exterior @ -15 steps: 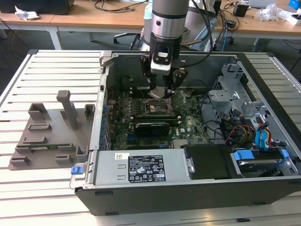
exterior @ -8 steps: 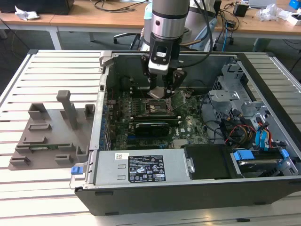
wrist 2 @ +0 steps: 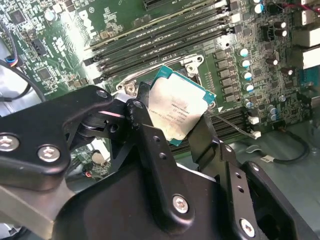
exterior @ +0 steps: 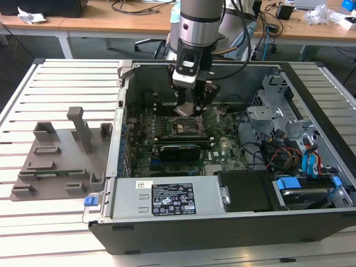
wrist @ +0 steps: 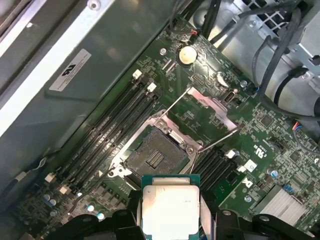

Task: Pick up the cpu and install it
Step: 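Place the cpu into insertion slot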

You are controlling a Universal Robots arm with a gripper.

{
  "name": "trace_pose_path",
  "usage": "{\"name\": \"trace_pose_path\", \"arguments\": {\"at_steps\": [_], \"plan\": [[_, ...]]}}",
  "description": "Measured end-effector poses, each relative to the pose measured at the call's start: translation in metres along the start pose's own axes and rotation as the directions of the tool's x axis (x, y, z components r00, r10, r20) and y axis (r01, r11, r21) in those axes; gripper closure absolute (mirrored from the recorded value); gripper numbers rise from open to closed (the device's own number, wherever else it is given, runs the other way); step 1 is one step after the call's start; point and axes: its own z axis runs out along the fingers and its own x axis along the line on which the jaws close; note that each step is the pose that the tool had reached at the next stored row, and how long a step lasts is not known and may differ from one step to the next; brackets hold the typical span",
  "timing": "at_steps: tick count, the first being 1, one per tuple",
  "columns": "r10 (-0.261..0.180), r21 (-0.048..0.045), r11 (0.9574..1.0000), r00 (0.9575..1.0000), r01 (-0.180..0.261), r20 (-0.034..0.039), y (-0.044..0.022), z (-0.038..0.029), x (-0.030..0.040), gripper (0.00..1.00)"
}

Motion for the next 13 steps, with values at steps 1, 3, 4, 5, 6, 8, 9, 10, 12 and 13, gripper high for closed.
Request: {"name": "trace_pose_path", "arguments": {"at_steps": [1,3,4,5,6,8,9,10,12,13], "plan": [[0.007,0.0005,1.0000,1.0000,-0.007,-0.0004,0.0000,0.0000,0.0000,0.45],[0.031,0.0020,0.9995,0.9995,-0.031,-0.0015,0.0000,0.0001,0.0000,0.45],[0.040,0.0026,0.9992,0.9992,-0.040,-0.0020,0.0000,0.0001,0.0000,0.45],[0.046,0.0029,0.9989,0.9989,-0.046,-0.0023,0.0000,0.0001,0.0000,0.45],[0.054,0.0034,0.9985,0.9985,-0.054,-0.0027,0.0000,0.0002,0.0000,0.45],[0.090,0.0058,0.9959,0.9959,-0.090,-0.0044,0.0000,0.0003,0.0000,0.45],[0.121,0.0079,0.9926,0.9926,-0.121,-0.0058,0.0000,0.0004,0.0000,0.45],[0.174,0.0117,0.9847,0.9847,-0.174,-0.0079,0.0000,0.0005,0.0000,0.45],[0.252,0.0174,0.9676,0.9676,-0.252,-0.0108,0.0000,0.0007,0.0000,0.45],[0.265,0.0184,0.9641,0.9642,-0.265,-0.0112,0.0001,0.0008,0.0000,0.45]]}}
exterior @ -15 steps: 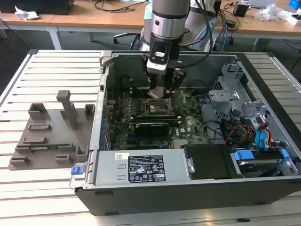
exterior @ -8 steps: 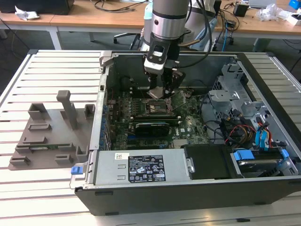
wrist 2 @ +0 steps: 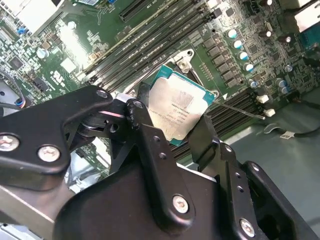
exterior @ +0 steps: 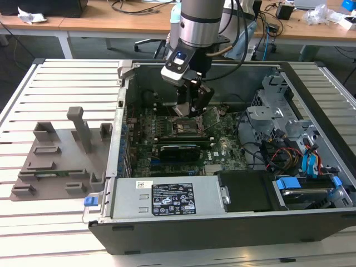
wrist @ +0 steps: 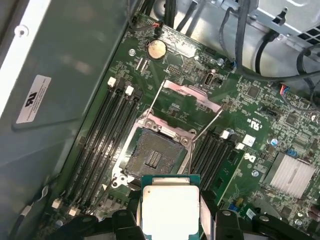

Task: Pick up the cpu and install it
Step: 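Place the cpu into insertion slot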

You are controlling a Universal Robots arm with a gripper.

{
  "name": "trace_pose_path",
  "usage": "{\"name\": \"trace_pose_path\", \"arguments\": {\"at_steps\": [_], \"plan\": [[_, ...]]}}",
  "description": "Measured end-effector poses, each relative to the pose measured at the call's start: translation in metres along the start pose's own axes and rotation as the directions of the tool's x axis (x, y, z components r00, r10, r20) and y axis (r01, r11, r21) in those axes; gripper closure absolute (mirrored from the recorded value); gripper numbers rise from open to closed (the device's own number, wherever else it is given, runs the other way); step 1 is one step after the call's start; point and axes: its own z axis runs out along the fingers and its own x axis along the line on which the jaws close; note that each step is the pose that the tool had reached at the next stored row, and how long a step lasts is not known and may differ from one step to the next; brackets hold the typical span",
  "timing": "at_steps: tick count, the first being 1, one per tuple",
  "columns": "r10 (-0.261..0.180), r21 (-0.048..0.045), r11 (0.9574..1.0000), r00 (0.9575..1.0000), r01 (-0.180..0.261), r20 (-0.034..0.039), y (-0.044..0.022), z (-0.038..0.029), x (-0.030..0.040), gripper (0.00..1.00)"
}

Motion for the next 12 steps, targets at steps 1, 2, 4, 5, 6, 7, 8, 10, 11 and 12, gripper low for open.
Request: {"name": "trace_pose_path", "arguments": {"at_steps": [1,2,4,5,6,7,8,10,11,12], "plan": [[0.013,0.0008,0.9999,0.9999,-0.013,-0.0006,0.0000,0.0000,0.0000,0.45],[0.026,0.0017,0.9997,0.9997,-0.025,-0.0011,0.0000,0.0000,0.0000,0.45],[0.041,0.0027,0.9992,0.9992,-0.041,-0.0018,0.0000,0.0001,0.0000,0.45],[0.050,0.0034,0.9987,0.9987,-0.050,-0.0022,0.0000,0.0001,0.0000,0.45],[0.058,0.0039,0.9983,0.9983,-0.058,-0.0025,0.0000,0.0001,0.0000,0.45],[0.065,0.0043,0.9979,0.9979,-0.065,-0.0028,0.0000,0.0001,0.0000,0.45],[0.077,0.0052,0.9970,0.9970,-0.077,-0.0034,0.0000,0.0002,0.0000,0.45],[0.098,0.0066,0.9951,0.9951,-0.098,-0.0044,0.0000,0.0002,0.0000,0.45],[0.109,0.0073,0.9940,0.9940,-0.109,-0.0049,0.0000,0.0003,0.0000,0.45],[0.119,0.0080,0.9928,0.9928,-0.119,-0.0054,0.0000,0.0003,0.0000,0.45]]}}
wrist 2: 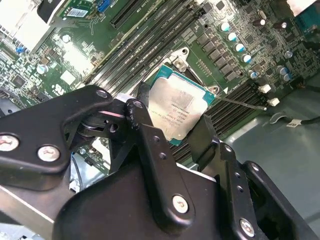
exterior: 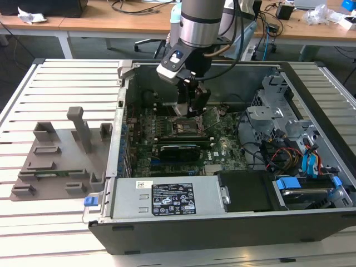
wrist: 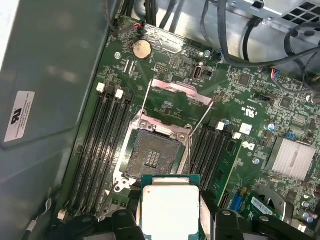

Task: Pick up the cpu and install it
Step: 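Place the cpu into insertion slot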

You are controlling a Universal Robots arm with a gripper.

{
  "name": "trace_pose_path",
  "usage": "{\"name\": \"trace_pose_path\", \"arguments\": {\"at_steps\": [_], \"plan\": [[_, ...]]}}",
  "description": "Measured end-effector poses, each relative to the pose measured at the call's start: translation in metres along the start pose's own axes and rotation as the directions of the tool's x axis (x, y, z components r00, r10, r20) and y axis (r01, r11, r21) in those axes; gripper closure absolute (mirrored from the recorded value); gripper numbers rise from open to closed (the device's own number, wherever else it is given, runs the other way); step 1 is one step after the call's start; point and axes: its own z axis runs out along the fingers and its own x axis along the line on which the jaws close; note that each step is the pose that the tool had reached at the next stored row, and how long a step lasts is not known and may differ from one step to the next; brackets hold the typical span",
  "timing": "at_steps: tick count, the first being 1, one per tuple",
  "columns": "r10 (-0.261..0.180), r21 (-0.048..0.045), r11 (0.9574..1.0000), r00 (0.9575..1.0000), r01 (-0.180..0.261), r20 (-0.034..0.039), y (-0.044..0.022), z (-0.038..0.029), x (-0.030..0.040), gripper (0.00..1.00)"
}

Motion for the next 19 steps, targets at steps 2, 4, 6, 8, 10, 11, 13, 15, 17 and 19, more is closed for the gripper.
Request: {"name": "trace_pose_path", "arguments": {"at_steps": [2,4,6,8,10,11,13,15,17,19], "plan": [[0.013,0.0008,0.9999,0.9999,-0.013,-0.0006,0.0000,0.0000,0.0000,0.45],[0.025,0.0016,0.9997,0.9997,-0.025,-0.0011,0.0000,0.0000,0.0000,0.45],[0.051,0.0033,0.9987,0.9987,-0.051,-0.0022,0.0000,0.0001,0.0000,0.45],[0.068,0.0046,0.9977,0.9977,-0.068,-0.0025,0.0000,0.0001,0.0000,0.45],[0.085,0.0059,0.9964,0.9964,-0.085,-0.0028,0.0000,0.0001,0.0000,0.45],[0.101,0.0070,0.9949,0.9949,-0.101,-0.0031,0.0000,0.0001,0.0000,0.45],[0.124,0.0086,0.9922,0.9923,-0.124,-0.0039,0.0000,0.0002,0.0000,0.45],[0.138,0.0097,0.9903,0.9904,-0.138,-0.0042,0.0000,0.0002,0.0000,0.45],[0.160,0.0113,0.9870,0.9871,-0.160,-0.0048,0.0000,0.0002,0.0000,0.45],[0.176,0.0124,0.9843,0.9843,-0.176,-0.0053,0.0000,0.0003,0.0000,0.45]]}}
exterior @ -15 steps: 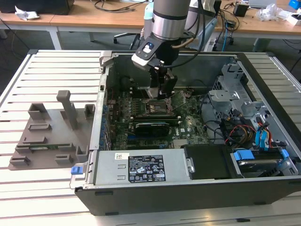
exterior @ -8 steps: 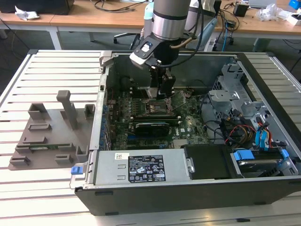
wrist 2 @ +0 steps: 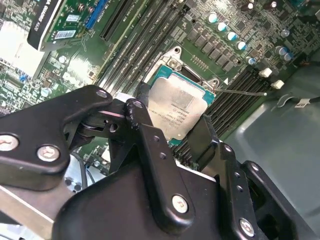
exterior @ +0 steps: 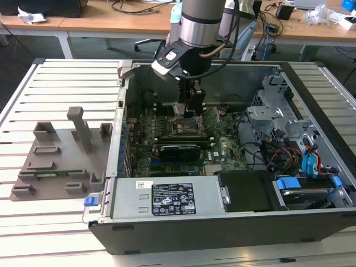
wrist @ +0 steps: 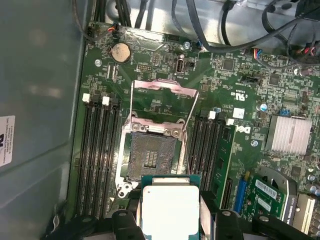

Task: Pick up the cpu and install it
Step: 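Place the cpu into insertion slot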

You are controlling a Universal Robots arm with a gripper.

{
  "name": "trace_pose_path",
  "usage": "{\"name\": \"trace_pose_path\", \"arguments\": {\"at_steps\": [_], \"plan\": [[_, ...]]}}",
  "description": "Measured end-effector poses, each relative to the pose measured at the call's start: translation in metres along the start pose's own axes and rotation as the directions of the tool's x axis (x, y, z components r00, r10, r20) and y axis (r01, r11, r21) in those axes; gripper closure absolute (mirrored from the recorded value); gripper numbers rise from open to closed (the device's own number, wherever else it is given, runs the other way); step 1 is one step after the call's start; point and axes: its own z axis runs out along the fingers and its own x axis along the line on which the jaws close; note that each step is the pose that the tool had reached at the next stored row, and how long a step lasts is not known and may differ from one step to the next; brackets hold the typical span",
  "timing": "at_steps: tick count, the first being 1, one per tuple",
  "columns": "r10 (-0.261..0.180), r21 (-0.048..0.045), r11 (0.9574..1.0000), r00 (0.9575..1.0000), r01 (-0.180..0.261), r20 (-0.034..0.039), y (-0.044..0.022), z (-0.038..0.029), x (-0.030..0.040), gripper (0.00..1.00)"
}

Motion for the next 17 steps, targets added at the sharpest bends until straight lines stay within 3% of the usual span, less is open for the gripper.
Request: {"name": "trace_pose_path", "arguments": {"at_steps": [9,17], "plan": [[0.082,0.0056,0.9967,0.9967,-0.082,-0.0029,0.0000,0.0001,0.0000,0.45],[0.157,0.0110,0.9875,0.9875,-0.157,-0.0051,0.0000,0.0001,0.0000,0.45]]}}
